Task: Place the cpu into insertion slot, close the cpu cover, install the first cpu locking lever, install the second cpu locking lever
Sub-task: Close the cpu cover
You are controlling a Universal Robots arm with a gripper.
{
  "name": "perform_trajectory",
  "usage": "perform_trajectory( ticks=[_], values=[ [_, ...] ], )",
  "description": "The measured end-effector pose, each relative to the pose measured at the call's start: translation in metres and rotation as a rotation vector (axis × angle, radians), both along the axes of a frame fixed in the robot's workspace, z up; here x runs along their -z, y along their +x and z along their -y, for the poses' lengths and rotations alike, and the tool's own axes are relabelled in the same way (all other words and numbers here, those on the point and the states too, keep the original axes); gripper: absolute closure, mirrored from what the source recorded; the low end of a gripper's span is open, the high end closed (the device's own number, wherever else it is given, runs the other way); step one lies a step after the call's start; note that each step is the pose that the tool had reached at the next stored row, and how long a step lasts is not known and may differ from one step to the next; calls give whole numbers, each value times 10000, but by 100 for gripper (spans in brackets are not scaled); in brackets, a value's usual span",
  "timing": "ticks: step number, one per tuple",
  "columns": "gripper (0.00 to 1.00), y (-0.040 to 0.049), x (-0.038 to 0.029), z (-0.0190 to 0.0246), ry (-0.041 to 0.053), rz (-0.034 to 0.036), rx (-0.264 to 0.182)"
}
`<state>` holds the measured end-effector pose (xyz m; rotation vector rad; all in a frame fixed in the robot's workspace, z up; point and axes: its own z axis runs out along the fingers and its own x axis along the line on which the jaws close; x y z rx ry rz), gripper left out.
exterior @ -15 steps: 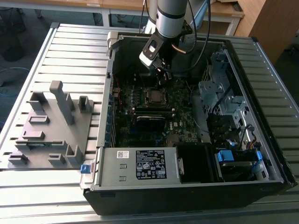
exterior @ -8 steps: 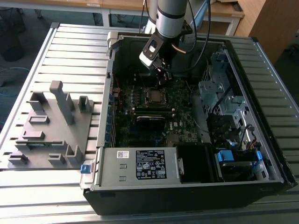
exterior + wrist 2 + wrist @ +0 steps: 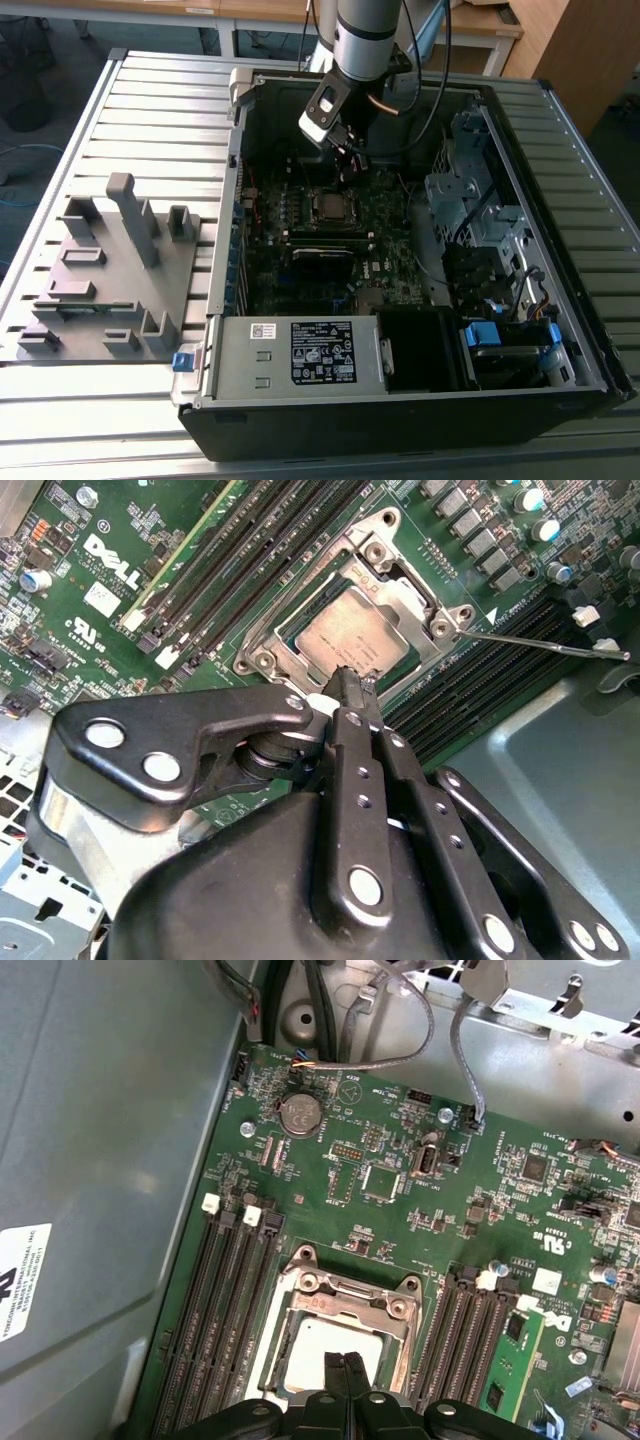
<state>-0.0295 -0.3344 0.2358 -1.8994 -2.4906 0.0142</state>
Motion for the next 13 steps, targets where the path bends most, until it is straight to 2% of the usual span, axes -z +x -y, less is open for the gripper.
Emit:
perform_trajectory(
  ticks=[13],
  values=[
    [90, 0, 0, 0, 0, 0, -73]
  ],
)
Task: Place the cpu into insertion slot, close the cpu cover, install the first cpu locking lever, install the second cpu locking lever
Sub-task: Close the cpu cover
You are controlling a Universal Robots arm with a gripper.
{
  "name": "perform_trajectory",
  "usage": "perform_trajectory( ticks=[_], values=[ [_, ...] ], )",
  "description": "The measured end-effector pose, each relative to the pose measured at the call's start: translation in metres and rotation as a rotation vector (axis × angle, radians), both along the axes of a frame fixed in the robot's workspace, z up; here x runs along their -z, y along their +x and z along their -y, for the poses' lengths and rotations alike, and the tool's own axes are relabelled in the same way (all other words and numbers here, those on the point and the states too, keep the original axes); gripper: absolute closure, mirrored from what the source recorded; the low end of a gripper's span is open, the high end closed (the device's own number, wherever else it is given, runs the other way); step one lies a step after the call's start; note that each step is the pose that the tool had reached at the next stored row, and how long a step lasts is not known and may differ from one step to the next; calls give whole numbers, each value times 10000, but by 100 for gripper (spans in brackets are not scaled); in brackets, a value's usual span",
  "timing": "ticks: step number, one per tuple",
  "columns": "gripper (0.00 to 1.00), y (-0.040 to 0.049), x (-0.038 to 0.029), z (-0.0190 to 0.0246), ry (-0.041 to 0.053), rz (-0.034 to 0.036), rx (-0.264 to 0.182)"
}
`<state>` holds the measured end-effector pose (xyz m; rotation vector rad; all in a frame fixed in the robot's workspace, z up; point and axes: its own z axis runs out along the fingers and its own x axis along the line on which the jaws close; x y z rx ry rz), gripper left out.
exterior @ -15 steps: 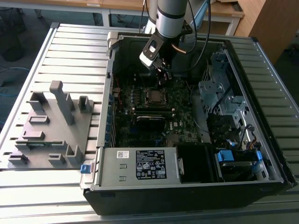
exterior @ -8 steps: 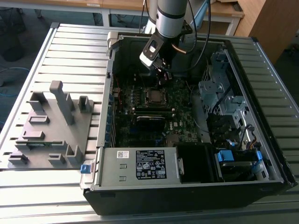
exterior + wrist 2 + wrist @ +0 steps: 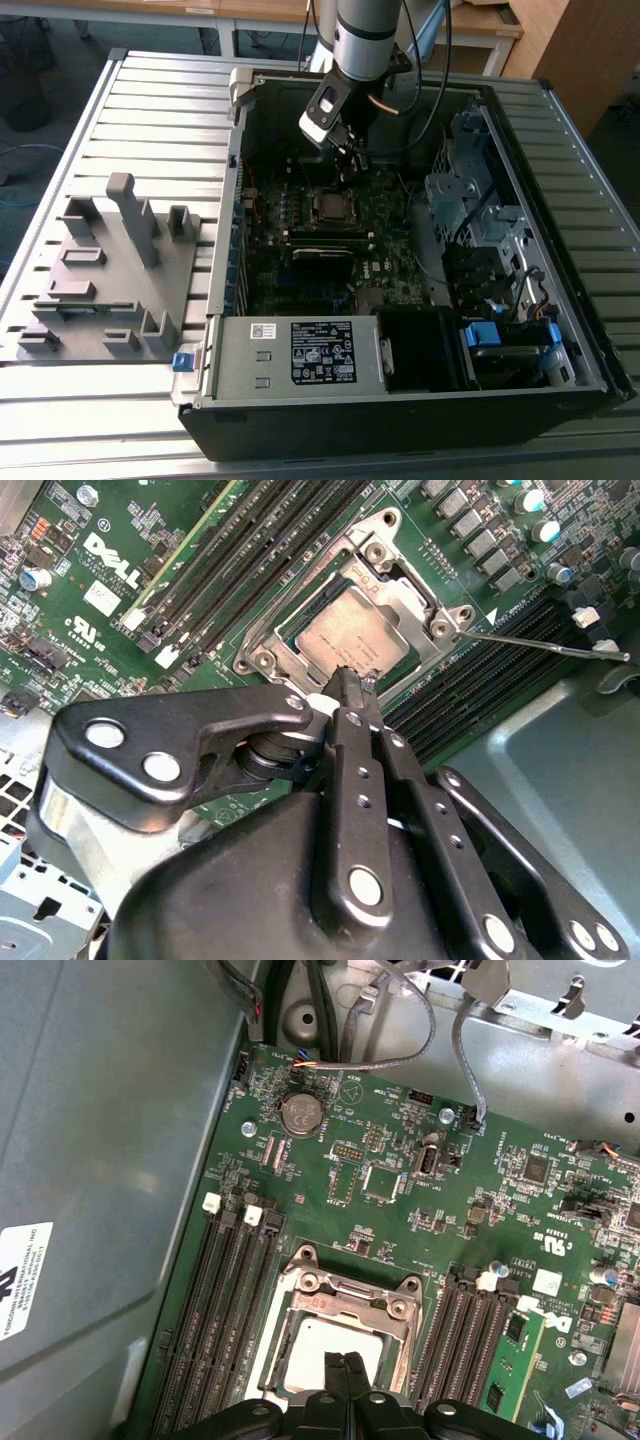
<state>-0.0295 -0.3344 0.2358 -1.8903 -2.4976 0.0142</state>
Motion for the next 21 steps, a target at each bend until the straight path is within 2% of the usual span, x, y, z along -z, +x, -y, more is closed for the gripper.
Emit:
perform_trajectory(
  ticks=[21],
  values=[
    [90, 0, 0, 0, 0, 0, -145]
  ],
)
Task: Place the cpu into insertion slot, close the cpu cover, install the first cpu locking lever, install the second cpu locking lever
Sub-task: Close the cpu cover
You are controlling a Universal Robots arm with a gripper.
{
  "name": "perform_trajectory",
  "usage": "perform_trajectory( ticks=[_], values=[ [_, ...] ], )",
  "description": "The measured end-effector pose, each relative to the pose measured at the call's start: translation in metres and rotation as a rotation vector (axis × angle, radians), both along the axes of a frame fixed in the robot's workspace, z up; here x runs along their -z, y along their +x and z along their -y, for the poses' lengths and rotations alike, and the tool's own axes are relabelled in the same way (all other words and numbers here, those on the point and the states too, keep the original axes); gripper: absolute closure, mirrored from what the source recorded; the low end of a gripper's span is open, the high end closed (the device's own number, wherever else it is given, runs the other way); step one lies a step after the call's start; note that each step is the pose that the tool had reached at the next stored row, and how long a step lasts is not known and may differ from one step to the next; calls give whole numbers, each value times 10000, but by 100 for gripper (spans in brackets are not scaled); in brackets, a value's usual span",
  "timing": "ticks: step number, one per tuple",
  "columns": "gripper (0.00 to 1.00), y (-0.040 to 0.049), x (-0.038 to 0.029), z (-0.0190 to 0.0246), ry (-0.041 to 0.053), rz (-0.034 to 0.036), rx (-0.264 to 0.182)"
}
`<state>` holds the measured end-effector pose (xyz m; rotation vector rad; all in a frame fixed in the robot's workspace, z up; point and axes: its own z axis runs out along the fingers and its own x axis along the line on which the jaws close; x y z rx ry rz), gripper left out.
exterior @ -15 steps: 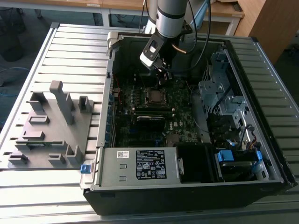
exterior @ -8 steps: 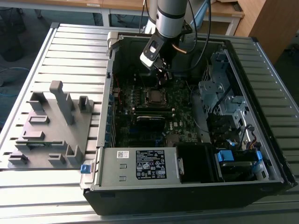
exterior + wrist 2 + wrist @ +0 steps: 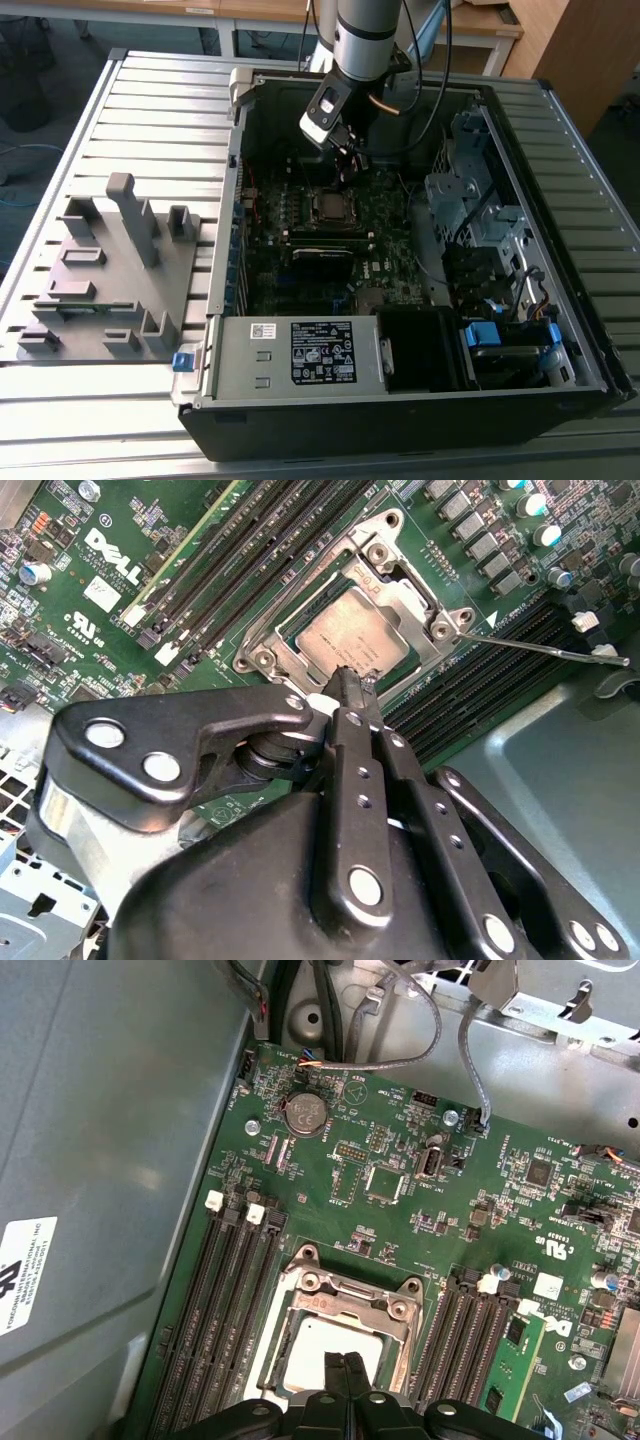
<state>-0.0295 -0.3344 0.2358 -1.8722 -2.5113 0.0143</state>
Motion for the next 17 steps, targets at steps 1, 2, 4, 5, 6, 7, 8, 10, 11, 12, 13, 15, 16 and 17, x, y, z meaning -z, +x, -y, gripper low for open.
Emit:
perform_trajectory(
  ticks=[1, 2, 4, 5, 6, 7, 8, 10, 11, 12, 13, 15, 16, 17],
  values=[
    [90, 0, 0, 0, 0, 0, 0],
    [90, 0, 0, 0, 0, 0, 0],
    [90, 0, 0, 0, 0, 0, -6],
    [90, 0, 0, 0, 0, 0, -19],
    [90, 0, 0, 0, 0, 0, -45],
    [90, 0, 0, 0, -1, -1, -80],
    [90, 0, 0, 0, -1, 0, -123],
    [90, 0, 0, 0, -1, -1, -241],
    [90, 0, 0, 0, -1, -1, -313],
    [90, 0, 0, 0, -1, 0, -395],
    [90, 0, 0, 0, -1, 0, -471],
    [90, 0, 0, 0, 0, -1, -500],
    [90, 0, 0, 0, 0, -1, -502],
    [90, 0, 0, 0, -1, 0, -504]
  ],
)
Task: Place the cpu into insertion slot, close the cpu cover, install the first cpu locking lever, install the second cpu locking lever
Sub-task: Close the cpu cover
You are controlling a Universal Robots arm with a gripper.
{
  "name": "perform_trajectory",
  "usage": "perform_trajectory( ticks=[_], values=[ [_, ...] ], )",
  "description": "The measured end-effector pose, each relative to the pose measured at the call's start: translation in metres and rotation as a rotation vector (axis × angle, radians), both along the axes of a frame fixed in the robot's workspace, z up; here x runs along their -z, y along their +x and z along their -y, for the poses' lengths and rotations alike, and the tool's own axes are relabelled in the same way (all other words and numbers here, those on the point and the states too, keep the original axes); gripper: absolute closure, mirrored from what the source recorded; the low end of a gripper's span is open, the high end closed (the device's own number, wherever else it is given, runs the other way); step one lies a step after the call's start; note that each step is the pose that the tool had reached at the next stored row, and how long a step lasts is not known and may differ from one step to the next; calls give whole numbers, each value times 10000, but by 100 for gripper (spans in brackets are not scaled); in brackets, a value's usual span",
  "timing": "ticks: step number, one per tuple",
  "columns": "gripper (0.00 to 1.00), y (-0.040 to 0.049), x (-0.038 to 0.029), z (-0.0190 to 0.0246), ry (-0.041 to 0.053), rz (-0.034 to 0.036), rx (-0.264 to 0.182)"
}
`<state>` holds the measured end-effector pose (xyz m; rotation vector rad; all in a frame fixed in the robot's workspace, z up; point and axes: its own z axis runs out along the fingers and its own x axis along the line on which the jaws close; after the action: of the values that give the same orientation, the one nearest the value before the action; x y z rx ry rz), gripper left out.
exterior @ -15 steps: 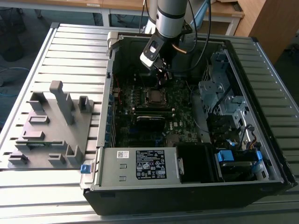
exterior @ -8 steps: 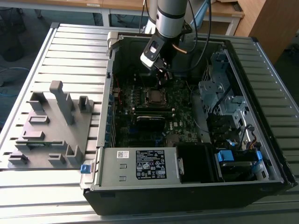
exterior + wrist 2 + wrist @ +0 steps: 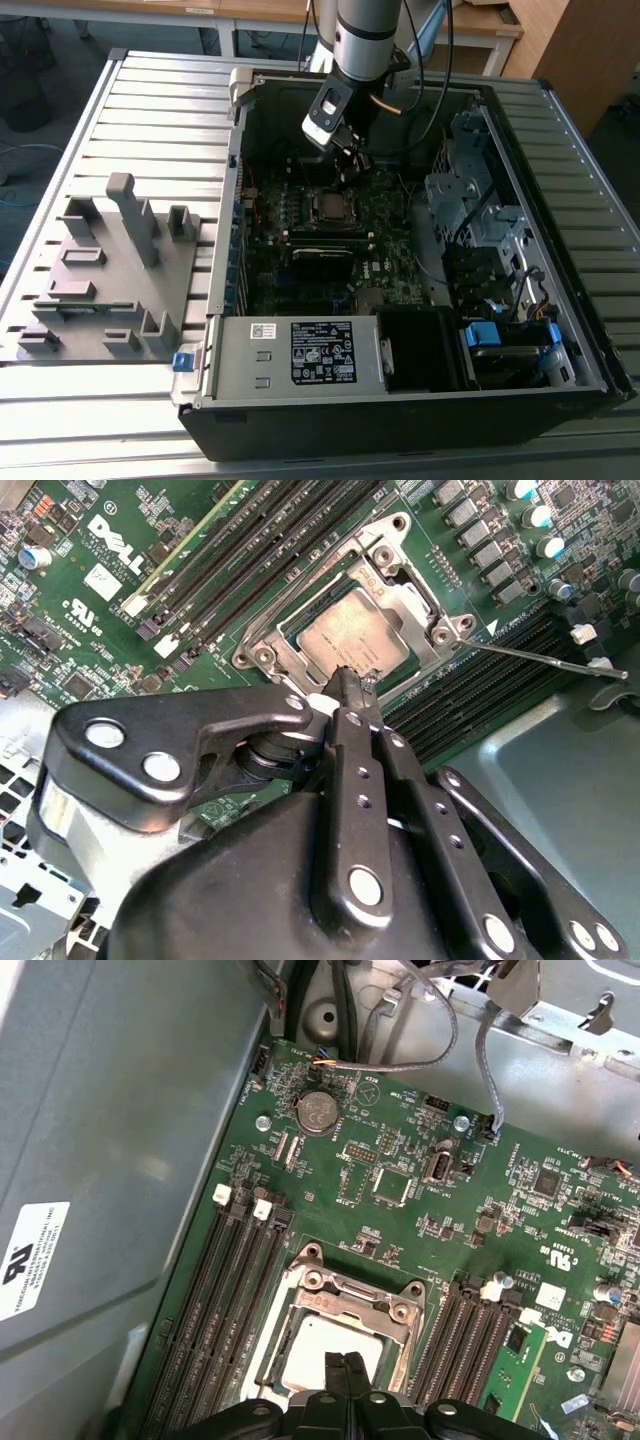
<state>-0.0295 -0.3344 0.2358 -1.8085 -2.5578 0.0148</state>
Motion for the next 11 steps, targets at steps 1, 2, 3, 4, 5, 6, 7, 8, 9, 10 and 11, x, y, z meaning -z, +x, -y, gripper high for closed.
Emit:
perform_trajectory(
  ticks=[1, 2, 3, 4, 5, 6, 7, 8, 9, 10, 11],
  values=[
    [90, 0, 0, 0, 0, 0, -1],
    [90, 0, 0, 0, 0, 0, -10],
    [90, 0, 0, 0, 0, 0, -67],
    [90, 0, 0, 0, 0, 0, -188],
    [90, 0, 0, 0, 0, 0, -350],
    [90, 0, 1, 0, 0, 0, -528],
    [90, 0, 1, 0, -1, -1, -700],
    [90, 0, 1, 0, 0, -1, -871],
    [90, 0, 1, 0, -1, -1, -1040],
    [90, 0, 1, 0, -1, -1, -1205],
    [90, 0, 2, 0, 0, 0, -1377]
  ],
)
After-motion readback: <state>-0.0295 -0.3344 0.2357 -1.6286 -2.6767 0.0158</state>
